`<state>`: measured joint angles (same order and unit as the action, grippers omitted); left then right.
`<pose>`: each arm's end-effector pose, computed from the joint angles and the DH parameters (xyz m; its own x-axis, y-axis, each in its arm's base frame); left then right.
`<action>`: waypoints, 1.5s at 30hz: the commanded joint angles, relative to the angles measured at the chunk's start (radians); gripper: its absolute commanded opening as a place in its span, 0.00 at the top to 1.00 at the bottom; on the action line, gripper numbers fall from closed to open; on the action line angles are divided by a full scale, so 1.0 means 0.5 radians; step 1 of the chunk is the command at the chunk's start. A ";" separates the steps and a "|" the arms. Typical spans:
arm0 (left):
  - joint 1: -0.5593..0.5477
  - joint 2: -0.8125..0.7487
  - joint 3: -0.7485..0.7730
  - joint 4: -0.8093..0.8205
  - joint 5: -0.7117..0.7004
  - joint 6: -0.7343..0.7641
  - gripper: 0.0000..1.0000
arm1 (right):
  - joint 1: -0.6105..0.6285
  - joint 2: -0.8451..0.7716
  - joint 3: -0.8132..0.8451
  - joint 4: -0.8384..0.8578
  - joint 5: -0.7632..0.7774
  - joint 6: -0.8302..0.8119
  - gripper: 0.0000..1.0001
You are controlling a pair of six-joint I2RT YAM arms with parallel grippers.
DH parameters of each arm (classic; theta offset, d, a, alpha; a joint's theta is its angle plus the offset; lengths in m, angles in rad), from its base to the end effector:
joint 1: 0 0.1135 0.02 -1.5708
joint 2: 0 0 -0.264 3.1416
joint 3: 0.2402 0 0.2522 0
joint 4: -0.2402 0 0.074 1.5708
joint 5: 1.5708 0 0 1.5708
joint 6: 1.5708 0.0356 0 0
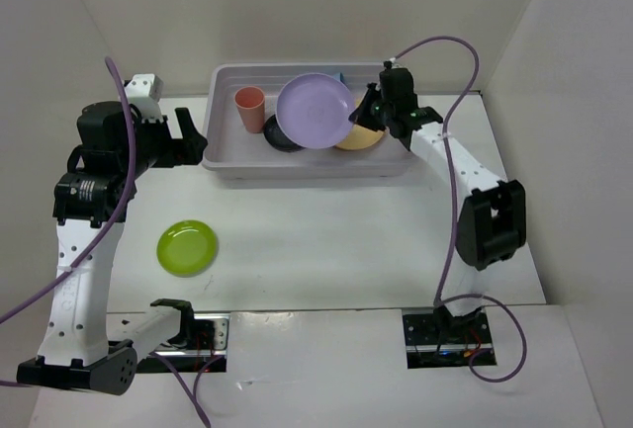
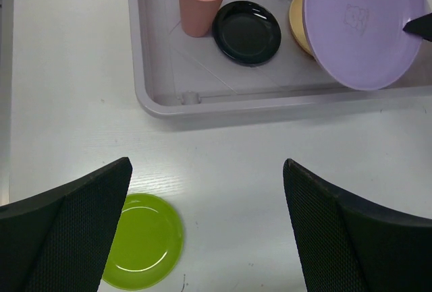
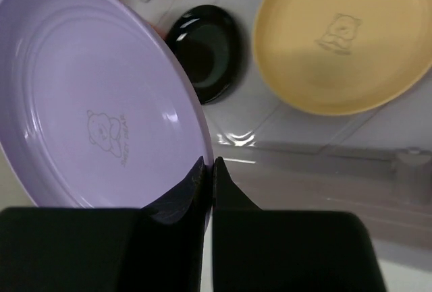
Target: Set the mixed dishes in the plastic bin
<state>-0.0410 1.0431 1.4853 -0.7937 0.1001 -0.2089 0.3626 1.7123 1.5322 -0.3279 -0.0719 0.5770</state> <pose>0.1852 -0.0112 0.4630 -0.3644 -0.1916 -0.9113 0.0603 0.9717 -0.2284 0.3774 0.1459 0.3367 -0.6062 0.3520 -0.7132 -0.0976 0.8570 0.5059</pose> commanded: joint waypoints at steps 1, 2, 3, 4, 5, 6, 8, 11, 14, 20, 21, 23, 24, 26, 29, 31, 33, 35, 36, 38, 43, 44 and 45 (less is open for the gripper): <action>-0.004 -0.040 0.042 0.023 -0.038 0.022 0.01 | -0.121 0.217 0.150 0.085 -0.068 -0.022 0.99; -0.004 -0.040 0.060 0.023 -0.038 0.022 0.01 | -0.139 0.281 0.187 0.085 -0.068 -0.022 0.99; -0.004 -0.040 0.061 0.004 -0.038 0.022 0.01 | -0.164 0.406 0.221 0.085 -0.068 -0.022 0.99; -0.004 -0.040 0.061 0.004 -0.038 0.022 0.01 | -0.164 0.468 0.297 0.064 -0.068 -0.022 0.99; -0.004 -0.040 0.061 0.004 -0.038 0.022 0.01 | -0.185 0.520 0.322 0.064 -0.031 -0.004 0.99; -0.004 -0.040 0.061 0.004 -0.038 0.022 0.01 | -0.206 0.603 0.341 0.082 -0.010 -0.003 0.99; -0.004 -0.040 0.079 -0.014 -0.038 0.022 0.01 | -0.237 0.677 0.390 0.122 -0.010 0.039 0.99; -0.004 -0.040 0.079 -0.035 -0.038 0.022 0.01 | -0.286 0.861 0.565 0.058 0.018 0.058 0.99; -0.004 -0.040 0.079 -0.036 -0.038 0.022 0.01 | -0.305 1.060 0.770 -0.080 0.128 0.058 0.99; -0.004 -0.040 0.119 -0.054 -0.038 0.022 0.01 | -0.369 1.159 0.832 -0.099 0.211 0.122 0.99; -0.004 -0.040 0.119 -0.054 -0.038 0.022 0.01 | -0.369 1.159 0.877 -0.132 0.230 0.122 0.98; -0.004 -0.040 0.119 -0.054 -0.038 0.022 0.01 | -0.406 1.184 0.921 -0.212 0.276 0.144 0.94; -0.004 -0.040 0.137 -0.054 -0.019 0.022 0.01 | -0.406 1.208 0.939 -0.231 0.276 0.144 0.92; -0.004 -0.040 0.137 -0.054 -0.019 0.022 0.01 | -0.443 1.208 0.967 -0.274 0.318 0.162 0.91; -0.004 -0.040 0.137 -0.054 -0.019 0.022 0.01 | -0.501 1.169 0.912 -0.292 0.319 0.205 0.81; -0.004 -0.040 0.156 -0.054 -0.019 0.022 0.01 | -0.529 1.129 0.863 -0.243 0.300 0.229 0.78; -0.004 -0.040 0.156 -0.054 -0.019 0.022 0.01 | -0.547 1.064 0.814 -0.219 0.239 0.230 0.60; -0.004 -0.040 0.156 -0.054 -0.019 0.022 0.01 | -0.547 1.018 0.814 -0.219 0.239 0.211 0.38; -0.004 -0.040 0.156 -0.054 -0.001 0.022 0.01 | -0.547 0.966 0.814 -0.219 0.239 0.211 0.34; -0.004 -0.022 0.156 -0.054 -0.001 0.022 0.01 | -0.526 0.893 0.795 -0.188 0.239 0.159 0.24; -0.004 -0.043 0.156 -0.054 -0.050 0.022 0.01 | -0.161 0.524 0.813 -0.120 0.358 -0.046 0.21; -0.004 -0.043 0.156 -0.054 -0.050 0.022 0.01 | -0.082 0.478 0.814 -0.120 0.359 -0.065 0.21; -0.004 -0.043 0.156 -0.054 -0.099 0.022 0.01 | 0.086 0.384 0.777 -0.120 0.392 -0.065 0.21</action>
<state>-0.0410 1.0378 1.5280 -0.8379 0.0788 -0.2089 0.2192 2.0853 1.9163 -0.4465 0.0940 0.6048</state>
